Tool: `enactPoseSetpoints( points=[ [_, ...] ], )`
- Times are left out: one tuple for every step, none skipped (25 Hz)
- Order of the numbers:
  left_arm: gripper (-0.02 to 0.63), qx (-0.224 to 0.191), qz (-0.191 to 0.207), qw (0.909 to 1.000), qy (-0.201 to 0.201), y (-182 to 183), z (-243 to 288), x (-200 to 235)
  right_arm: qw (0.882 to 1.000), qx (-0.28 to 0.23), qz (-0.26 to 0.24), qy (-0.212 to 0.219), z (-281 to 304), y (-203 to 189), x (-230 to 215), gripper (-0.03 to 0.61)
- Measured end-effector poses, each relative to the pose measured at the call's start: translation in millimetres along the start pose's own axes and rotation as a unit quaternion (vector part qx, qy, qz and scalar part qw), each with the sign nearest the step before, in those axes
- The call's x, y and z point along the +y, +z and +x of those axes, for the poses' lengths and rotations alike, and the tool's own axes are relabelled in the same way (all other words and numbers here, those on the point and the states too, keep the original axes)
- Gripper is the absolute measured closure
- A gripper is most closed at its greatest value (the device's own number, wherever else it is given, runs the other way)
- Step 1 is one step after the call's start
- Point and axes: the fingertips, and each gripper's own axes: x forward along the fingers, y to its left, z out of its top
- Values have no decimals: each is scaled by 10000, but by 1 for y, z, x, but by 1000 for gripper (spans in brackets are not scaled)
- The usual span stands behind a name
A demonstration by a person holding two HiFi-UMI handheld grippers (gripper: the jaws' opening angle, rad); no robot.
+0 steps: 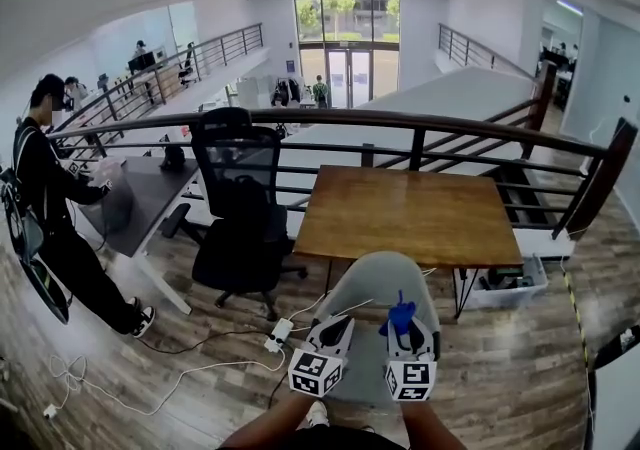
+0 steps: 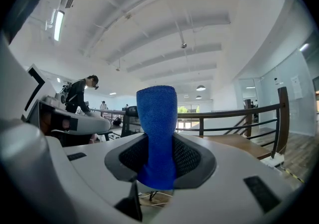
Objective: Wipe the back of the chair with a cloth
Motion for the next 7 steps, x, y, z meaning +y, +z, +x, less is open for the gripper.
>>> enactPoseSetpoints(
  points=[
    [611, 12, 8, 10000, 15, -1, -1, 0, 10000, -7, -11, 22, 0, 1, 1, 443],
    [611, 26, 21, 10000, 22, -1, -2, 0, 10000, -10, -36, 46, -1, 1, 2, 443],
    [611, 39, 40, 10000, 24, -2, -2, -1, 9999, -12, -74, 69, -1, 2, 4, 444],
    [611, 53, 67, 10000, 25, -2, -2, -2, 9999, -13, -114, 89, -1, 3, 4, 443],
    [611, 65, 100, 9999, 28, -3, -2, -2, 9998, -14, -148, 104, -1, 4, 5, 444],
    [611, 75, 136, 9999, 35, -4, -2, -3, 9998, -14, -177, 117, -1, 5, 5, 443],
    [611, 85, 173, 9998, 42, -5, -2, -4, 9997, -13, -203, 128, -1, 5, 6, 443]
  ],
)
